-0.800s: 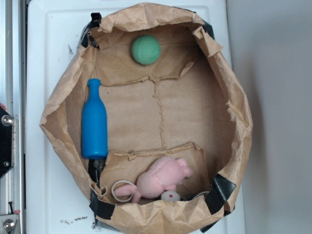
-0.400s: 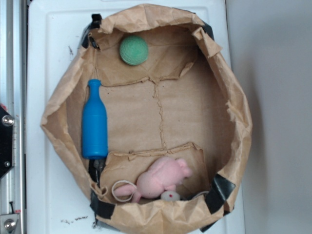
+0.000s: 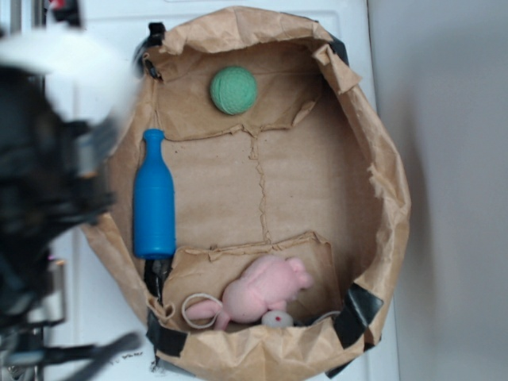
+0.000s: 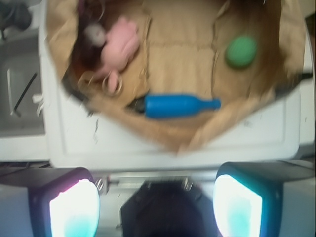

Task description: Grab the green ball.

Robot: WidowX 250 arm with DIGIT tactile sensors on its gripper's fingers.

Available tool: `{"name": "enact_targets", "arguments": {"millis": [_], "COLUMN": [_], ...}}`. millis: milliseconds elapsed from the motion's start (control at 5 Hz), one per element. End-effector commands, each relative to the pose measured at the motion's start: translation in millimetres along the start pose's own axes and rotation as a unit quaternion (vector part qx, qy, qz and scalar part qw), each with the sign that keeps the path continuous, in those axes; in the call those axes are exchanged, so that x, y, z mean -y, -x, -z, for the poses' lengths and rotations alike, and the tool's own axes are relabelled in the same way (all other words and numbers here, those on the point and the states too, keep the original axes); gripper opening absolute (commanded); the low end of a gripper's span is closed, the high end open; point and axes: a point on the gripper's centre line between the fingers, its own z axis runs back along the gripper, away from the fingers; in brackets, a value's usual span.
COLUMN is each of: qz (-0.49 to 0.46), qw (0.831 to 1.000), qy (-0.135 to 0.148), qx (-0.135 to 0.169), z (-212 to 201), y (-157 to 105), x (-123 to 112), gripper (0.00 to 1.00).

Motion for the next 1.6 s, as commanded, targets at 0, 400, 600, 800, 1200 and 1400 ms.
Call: {"name": "enact_targets", "arguments": {"millis": [0,400,600,800,1200,1400], "qz": [0.064,0.064,0.064,0.056,0.067,0.062], "qw": [0.993,0.993,0.993,0.994,0.991,0.991], "qy": [0.004,0.004,0.004,-0.05,-0.104,-0.112], "qx": [0.104,0.104,0.104,0.075,0.058,0.046], "z": [23.7,23.7,23.7,75.2,124.7,125.9], "y": [-75.5,-75.5,-75.5,-82.1,-69.1,-71.9], "x": [-36.3,-36.3,-36.3,-39.8,-55.7,-66.7], "gripper": [1.0,1.0,1.0,1.0,1.0,1.0]}}
